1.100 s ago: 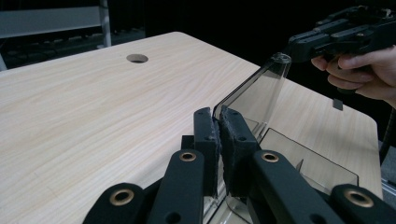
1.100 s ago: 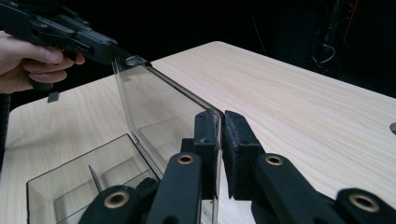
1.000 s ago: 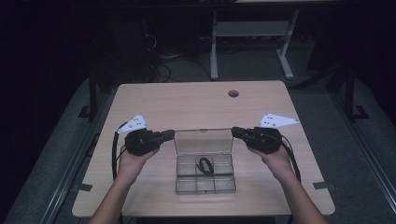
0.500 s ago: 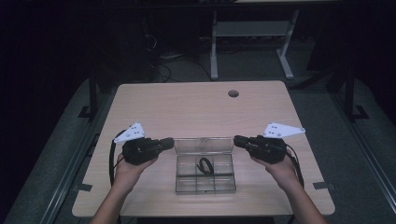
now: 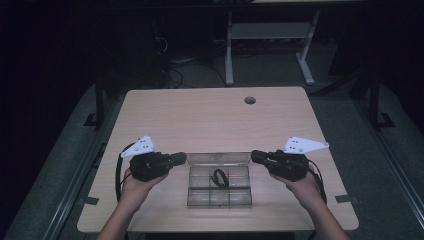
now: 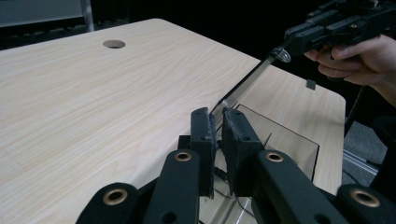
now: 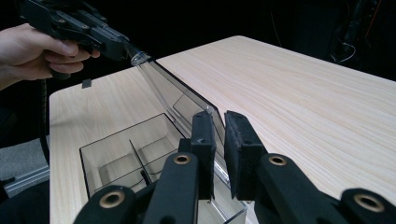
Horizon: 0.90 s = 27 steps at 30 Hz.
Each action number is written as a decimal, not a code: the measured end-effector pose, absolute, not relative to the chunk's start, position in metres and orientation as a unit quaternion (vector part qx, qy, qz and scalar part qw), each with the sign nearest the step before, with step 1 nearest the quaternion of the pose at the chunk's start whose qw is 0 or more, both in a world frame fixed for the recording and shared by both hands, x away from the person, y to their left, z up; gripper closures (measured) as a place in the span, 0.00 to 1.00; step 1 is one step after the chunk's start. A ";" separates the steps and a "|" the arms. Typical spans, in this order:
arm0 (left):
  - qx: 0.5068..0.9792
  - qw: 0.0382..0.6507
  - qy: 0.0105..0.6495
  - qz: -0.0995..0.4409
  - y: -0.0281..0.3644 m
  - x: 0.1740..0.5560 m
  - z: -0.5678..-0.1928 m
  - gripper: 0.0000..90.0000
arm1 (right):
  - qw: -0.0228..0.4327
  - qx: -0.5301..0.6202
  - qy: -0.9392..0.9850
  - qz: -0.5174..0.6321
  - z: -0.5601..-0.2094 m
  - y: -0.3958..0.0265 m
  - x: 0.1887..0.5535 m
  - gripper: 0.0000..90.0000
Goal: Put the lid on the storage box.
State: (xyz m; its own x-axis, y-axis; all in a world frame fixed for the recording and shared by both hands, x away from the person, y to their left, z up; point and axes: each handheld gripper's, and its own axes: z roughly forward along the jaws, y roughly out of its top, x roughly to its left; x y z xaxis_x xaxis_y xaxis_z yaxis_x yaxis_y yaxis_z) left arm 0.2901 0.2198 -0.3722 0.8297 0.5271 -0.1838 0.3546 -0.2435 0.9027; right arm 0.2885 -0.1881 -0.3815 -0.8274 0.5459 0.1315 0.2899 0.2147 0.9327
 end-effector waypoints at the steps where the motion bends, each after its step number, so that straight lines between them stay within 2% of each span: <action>1: 0.785 0.547 0.281 0.079 0.221 0.289 -0.372 0.93 | 0.113 0.271 0.771 0.565 -0.382 -0.188 0.288 0.91; 4: 0.785 0.546 0.281 0.083 0.226 0.283 -0.372 0.93 | 0.110 0.271 0.771 0.566 -0.382 -0.189 0.287 0.91; 8: 0.789 0.544 0.277 0.071 0.228 0.277 -0.375 1.00 | 0.112 0.269 0.773 0.563 -0.383 -0.189 0.287 0.91; 17: 0.795 0.539 0.275 0.049 0.217 0.281 -0.388 1.00 | 0.111 0.267 0.774 0.563 -0.383 -0.191 0.280 0.90; 27: 0.796 0.536 0.276 0.048 0.218 0.284 -0.392 1.00 | 0.106 0.258 0.782 0.558 -0.384 -0.191 0.274 0.90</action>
State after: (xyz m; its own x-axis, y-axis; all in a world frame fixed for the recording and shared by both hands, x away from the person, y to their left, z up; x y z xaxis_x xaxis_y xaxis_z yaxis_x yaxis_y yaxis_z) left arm 0.2842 0.2183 -0.3917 0.8430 0.4913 -0.2191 0.3877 -0.2725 0.8806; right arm 0.2735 -0.1911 -0.3836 -0.8443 0.5218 0.1222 0.2854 0.2448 0.9266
